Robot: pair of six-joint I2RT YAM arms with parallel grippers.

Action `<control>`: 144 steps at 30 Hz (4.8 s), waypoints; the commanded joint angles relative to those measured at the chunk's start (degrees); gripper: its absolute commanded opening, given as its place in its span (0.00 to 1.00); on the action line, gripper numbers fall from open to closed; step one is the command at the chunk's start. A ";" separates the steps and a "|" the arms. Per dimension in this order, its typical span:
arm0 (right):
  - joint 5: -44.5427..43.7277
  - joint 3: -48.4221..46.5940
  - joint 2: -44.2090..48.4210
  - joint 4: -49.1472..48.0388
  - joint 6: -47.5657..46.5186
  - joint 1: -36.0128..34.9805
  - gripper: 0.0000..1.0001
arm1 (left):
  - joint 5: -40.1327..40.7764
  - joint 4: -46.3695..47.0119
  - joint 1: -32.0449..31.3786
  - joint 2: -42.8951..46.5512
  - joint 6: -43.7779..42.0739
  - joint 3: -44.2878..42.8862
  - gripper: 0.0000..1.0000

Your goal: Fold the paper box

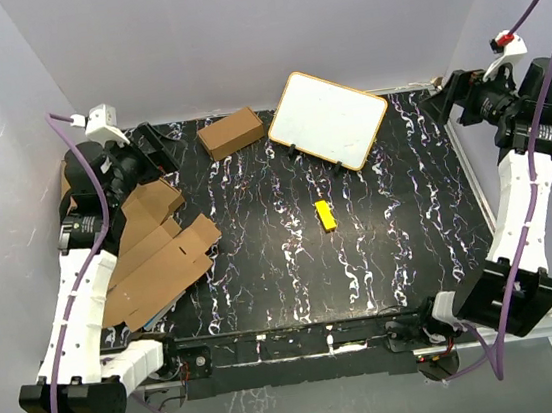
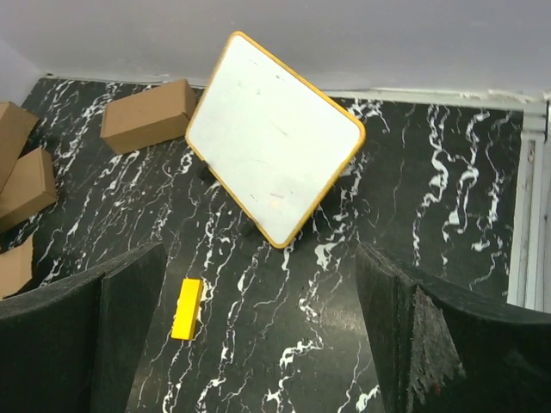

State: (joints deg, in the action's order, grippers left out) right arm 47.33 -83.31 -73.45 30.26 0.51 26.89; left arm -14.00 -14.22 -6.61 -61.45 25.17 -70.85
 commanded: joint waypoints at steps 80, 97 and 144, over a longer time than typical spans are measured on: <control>11.77 33.44 -3.01 -6.45 -29.35 -16.66 0.99 | 55.44 -16.22 -54.58 -50.67 6.07 -17.54 0.61; 17.60 36.53 -4.62 -8.67 -32.21 -20.78 1.00 | -0.77 15.68 -21.37 -15.79 2.87 13.16 0.94; 11.02 28.48 -16.33 -3.84 -29.99 -32.56 0.94 | -22.95 33.14 6.61 -42.89 -1.71 15.60 0.00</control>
State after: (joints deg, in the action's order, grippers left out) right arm 52.01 -50.94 -89.43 25.28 -27.00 -5.93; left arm -33.61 7.22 -0.97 -111.46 22.39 -63.26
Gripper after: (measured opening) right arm 0.947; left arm 0.013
